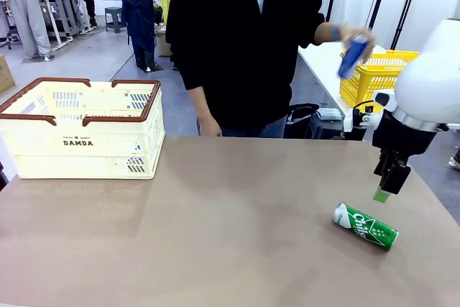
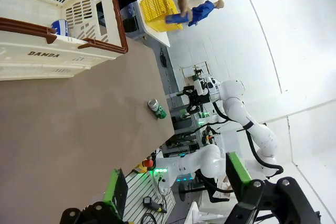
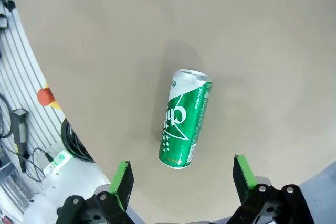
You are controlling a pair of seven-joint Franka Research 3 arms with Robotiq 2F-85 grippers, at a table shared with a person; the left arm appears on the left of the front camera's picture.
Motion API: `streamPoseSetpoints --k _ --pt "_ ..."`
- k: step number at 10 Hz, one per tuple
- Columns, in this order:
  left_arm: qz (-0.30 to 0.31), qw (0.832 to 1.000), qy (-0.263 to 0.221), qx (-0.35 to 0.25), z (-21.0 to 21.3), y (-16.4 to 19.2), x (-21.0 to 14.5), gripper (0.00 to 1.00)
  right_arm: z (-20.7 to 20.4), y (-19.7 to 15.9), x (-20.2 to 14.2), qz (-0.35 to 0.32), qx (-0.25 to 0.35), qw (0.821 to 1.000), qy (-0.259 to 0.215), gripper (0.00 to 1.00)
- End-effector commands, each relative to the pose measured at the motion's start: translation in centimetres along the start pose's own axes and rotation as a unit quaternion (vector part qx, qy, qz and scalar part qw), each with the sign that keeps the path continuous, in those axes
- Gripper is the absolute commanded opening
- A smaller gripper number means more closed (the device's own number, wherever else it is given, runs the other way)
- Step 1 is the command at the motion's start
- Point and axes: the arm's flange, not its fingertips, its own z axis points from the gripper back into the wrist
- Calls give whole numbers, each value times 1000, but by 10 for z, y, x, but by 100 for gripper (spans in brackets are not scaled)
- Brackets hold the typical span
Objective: Place the drinks into the Shopping basket.
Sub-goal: Pick up one drink and place it into the Shopping basket.
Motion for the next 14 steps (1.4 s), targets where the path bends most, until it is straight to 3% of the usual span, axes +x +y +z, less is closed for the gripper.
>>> streamPoseSetpoints --k 1,5,14 --pt "3 1000 1 0 -1 -1 -3 100 2 -1 0 0 -6 1000 -3 100" --pt "3 1000 1 0 -1 -1 -3 100 -49 -5 -23 -15 -30 999 -17 100" --pt "3 1000 1 0 -1 -1 -3 100 -155 15 -16 -13 67 996 61 100"
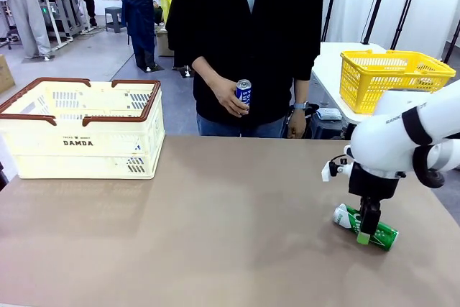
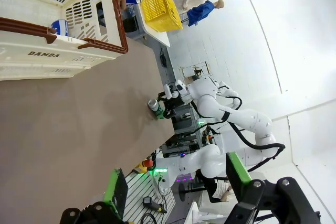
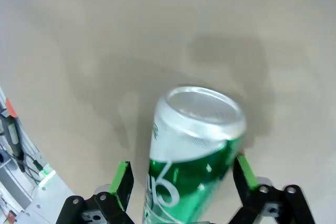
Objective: Place the drinks into the Shopping basket.
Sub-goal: Pick up one drink and place it into the Shopping basket.
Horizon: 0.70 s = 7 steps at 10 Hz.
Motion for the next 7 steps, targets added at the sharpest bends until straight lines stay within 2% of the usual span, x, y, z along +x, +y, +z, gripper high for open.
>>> streamPoseSetpoints --k 1,2,3,4,7 --pt "3 1000 2 0 -1 -1 -3 100 -26 36 -21 -6 -7 1000 -2 100" --pt "3 1000 2 0 -1 -1 -3 100 -25 37 -22 -1 -5 1000 -14 100" --pt "3 1000 2 0 -1 -1 -3 100 -24 38 -23 7 -7 1000 -5 40" --pt "3 1000 2 0 -1 -1 -3 100 -22 38 -24 6 -1 1000 -3 0" --pt "3 1000 2 0 -1 -1 -3 100 -19 37 -22 5 6 1000 -2 0"
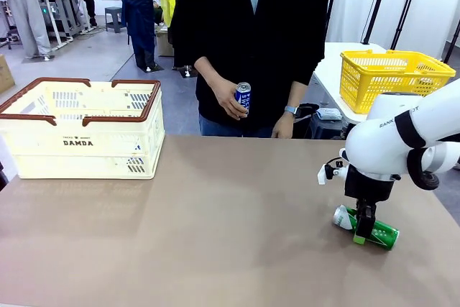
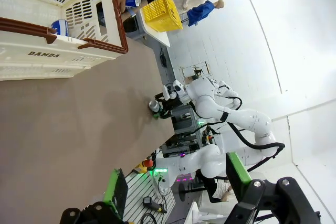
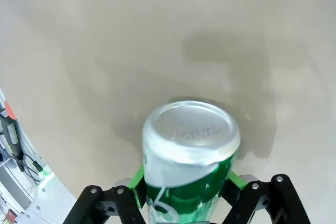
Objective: Place the drinks into the Shopping basket.
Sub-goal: Pick up one drink and place it into the Shopping basket.
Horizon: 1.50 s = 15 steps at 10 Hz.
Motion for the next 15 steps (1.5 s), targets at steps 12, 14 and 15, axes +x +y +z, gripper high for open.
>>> streamPoseSetpoints --k 12,14,15 --pt "3 1000 2 0 -1 -1 -3 100 88 100 68 -67 91 952 -286 0" --pt "3 1000 2 0 -1 -1 -3 100 88 116 110 -37 100 955 -278 0" --pt "3 1000 2 0 -1 -1 -3 100 107 98 79 -53 91 953 -285 0"
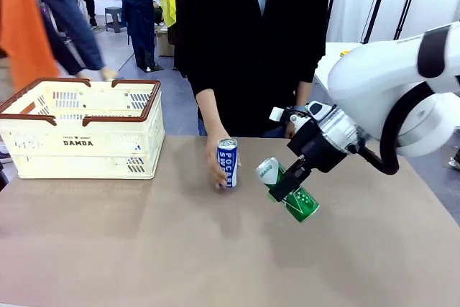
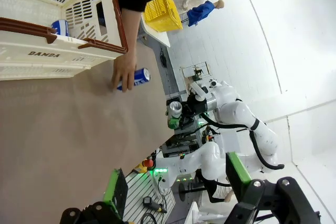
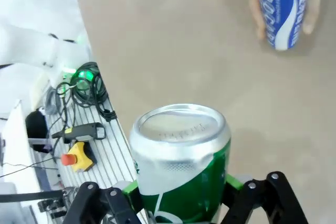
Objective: Place the drinks into the Shopping basket.
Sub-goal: Pick up one drink and place it into the Shopping basket.
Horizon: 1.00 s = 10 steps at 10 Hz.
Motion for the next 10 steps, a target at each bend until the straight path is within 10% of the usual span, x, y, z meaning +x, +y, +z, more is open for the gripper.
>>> streamPoseSetpoints --k 1,5,10 --pt "3 1000 2 0 -1 -2 -3 100 92 -55 -48 -56 -60 994 -78 0" --pt "3 1000 2 0 -1 -2 -3 100 272 -119 -262 -256 -71 942 -207 0" --pt "3 1000 2 0 -1 -2 -3 100 266 -162 -322 -295 3 922 -251 0"
